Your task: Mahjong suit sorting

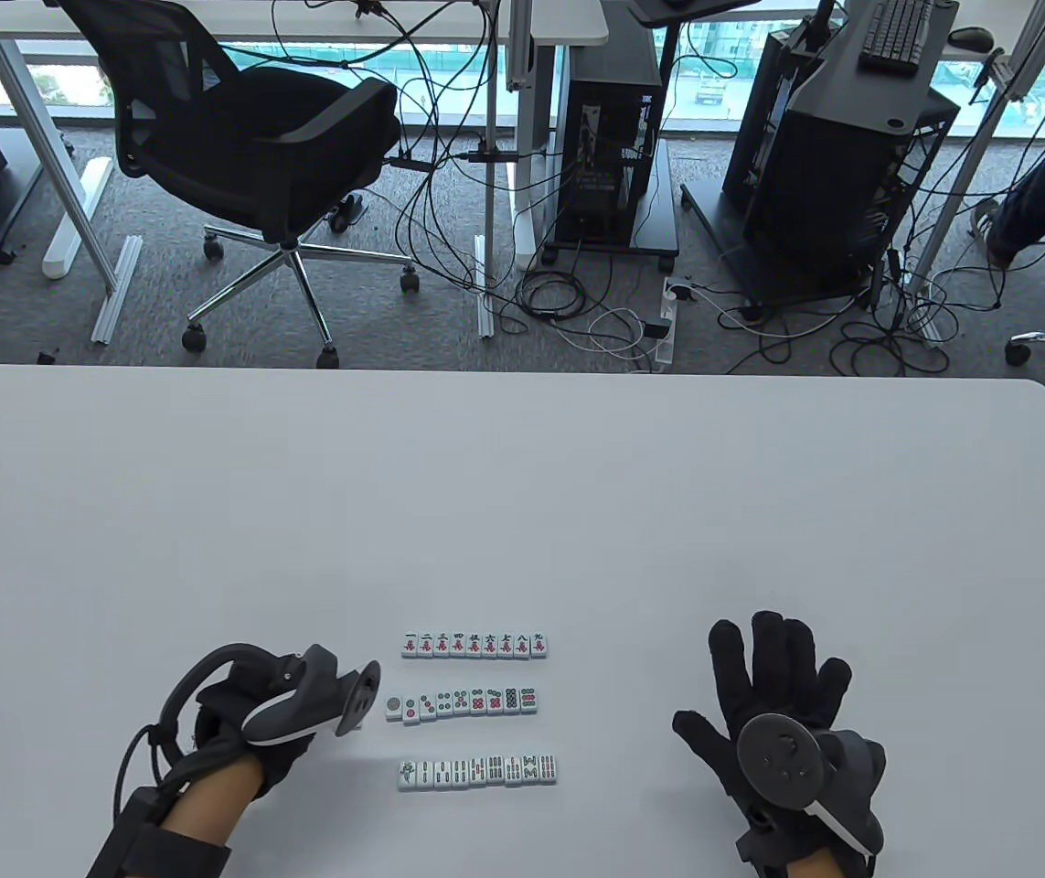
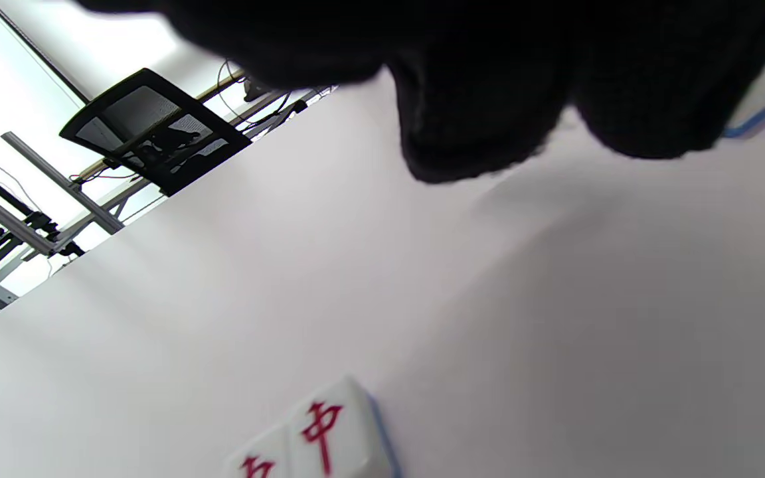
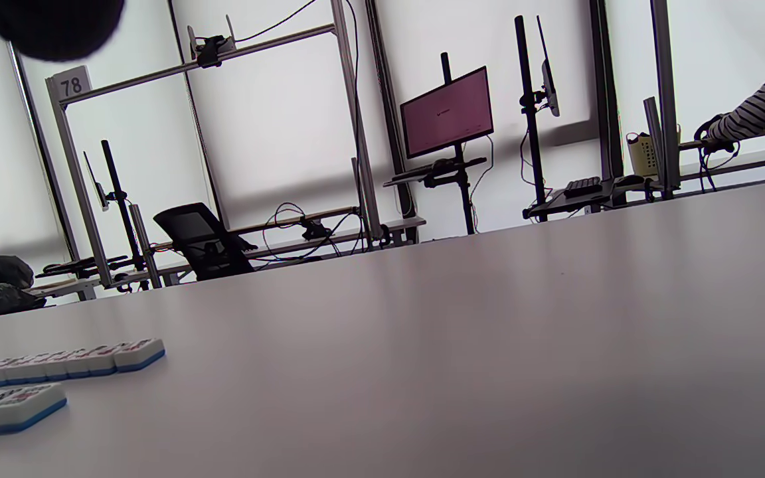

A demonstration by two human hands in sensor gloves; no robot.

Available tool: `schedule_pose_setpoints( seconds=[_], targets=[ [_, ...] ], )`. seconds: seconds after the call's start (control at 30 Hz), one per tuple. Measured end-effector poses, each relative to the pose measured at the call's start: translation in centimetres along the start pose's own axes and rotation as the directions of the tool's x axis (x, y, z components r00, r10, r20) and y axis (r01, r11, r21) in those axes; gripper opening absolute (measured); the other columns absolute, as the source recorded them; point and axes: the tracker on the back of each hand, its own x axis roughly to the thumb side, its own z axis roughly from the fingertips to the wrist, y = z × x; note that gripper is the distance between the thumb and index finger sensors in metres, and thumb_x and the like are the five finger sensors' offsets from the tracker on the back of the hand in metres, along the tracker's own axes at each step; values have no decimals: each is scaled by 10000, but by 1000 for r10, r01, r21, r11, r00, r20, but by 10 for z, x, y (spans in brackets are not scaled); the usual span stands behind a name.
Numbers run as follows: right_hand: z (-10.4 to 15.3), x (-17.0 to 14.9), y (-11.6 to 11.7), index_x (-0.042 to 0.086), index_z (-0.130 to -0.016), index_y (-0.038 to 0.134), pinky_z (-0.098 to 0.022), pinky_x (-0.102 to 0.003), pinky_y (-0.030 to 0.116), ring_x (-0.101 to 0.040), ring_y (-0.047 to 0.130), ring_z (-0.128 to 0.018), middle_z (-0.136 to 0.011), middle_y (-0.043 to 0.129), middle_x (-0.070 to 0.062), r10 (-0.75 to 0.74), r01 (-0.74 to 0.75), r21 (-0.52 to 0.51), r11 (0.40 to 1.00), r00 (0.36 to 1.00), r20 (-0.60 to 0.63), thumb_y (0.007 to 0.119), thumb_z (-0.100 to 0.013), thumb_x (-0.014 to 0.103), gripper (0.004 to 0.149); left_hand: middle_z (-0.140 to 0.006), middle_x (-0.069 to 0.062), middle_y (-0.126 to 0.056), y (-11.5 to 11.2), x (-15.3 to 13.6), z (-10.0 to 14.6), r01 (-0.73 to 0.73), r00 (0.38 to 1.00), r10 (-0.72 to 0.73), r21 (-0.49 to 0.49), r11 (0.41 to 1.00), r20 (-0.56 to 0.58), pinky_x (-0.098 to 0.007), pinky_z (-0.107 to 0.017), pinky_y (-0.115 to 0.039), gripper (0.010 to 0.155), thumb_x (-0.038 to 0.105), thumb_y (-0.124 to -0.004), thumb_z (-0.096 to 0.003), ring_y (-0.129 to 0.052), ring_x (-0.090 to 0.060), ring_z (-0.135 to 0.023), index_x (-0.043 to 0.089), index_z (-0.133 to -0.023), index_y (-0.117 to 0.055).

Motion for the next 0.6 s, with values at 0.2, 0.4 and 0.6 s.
schedule_pose_setpoints(
  seconds=[0.2, 0.4, 0.6],
  targets=[
    [0, 0, 0, 348, -1057, 90, -681, -745, 140, -434, 29, -1021, -1136, 28, -126, 2, -2, 5, 1000, 1000, -2, 608, -438, 651, 863, -376, 166, -992, -35, -39, 14, -17, 996, 8, -102, 995, -84, -329, -162, -842, 678, 539, -893, -252, -944, -92, -117, 259, -861, -796],
    [-1, 1, 2, 347, -1057, 91, -681, -744, 144, -435, 32, -1021, -1136, 29, -126, 9, -8, 24, 1000, 1000, -4, 609, -437, 651, 863, -352, 173, -989, -60, -41, 14, -61, 994, 51, -105, 993, -98, -323, -147, -839, 662, 538, -887, -255, -936, -86, -89, 262, -851, -803],
    [-1, 0, 2, 346, -1057, 93, -682, -745, 145, -434, 36, -1023, -1137, 33, -127, 2, -2, 32, 999, 1000, -10, 609, -438, 650, 861, -319, 170, -985, -62, -35, 10, -63, 995, 55, -96, 993, -84, -323, -128, -833, 623, 512, -888, -269, -922, -86, -65, 190, -798, -825]
  ],
)
